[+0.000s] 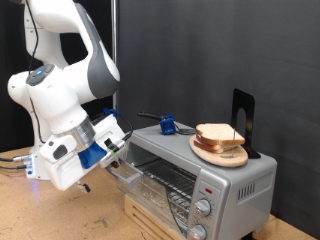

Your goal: Make a piece of toast with the oven

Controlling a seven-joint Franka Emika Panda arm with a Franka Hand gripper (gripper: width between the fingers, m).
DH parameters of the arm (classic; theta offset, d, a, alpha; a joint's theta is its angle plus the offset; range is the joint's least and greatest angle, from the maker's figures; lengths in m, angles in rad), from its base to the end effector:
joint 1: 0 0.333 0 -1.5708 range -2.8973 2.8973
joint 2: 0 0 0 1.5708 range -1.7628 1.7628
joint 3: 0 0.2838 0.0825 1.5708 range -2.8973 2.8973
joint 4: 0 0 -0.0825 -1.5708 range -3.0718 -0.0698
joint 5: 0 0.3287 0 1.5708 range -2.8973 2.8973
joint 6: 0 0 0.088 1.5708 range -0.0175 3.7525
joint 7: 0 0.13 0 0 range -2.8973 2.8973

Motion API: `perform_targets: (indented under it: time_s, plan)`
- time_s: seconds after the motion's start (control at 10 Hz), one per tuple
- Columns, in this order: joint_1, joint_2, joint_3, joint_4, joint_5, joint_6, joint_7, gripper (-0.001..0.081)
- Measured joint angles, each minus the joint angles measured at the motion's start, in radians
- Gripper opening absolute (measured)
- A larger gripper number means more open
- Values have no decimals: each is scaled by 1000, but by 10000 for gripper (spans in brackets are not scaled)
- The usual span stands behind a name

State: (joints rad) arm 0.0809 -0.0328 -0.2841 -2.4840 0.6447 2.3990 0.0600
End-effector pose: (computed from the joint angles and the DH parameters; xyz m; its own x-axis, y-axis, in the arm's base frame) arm 0.4247 -0.0729 0.2866 0.7390 -0.6507 -0.1747 -0.6603 -0.6480 -0.3797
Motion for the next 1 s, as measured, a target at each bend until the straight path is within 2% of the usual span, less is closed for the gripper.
perform_targets:
  time_s: [0.4,1.0]
  plan:
    - [-2,23,-2,-1,-88,47,100,809]
    - [-16,56,-23,9,-54,56,42,809]
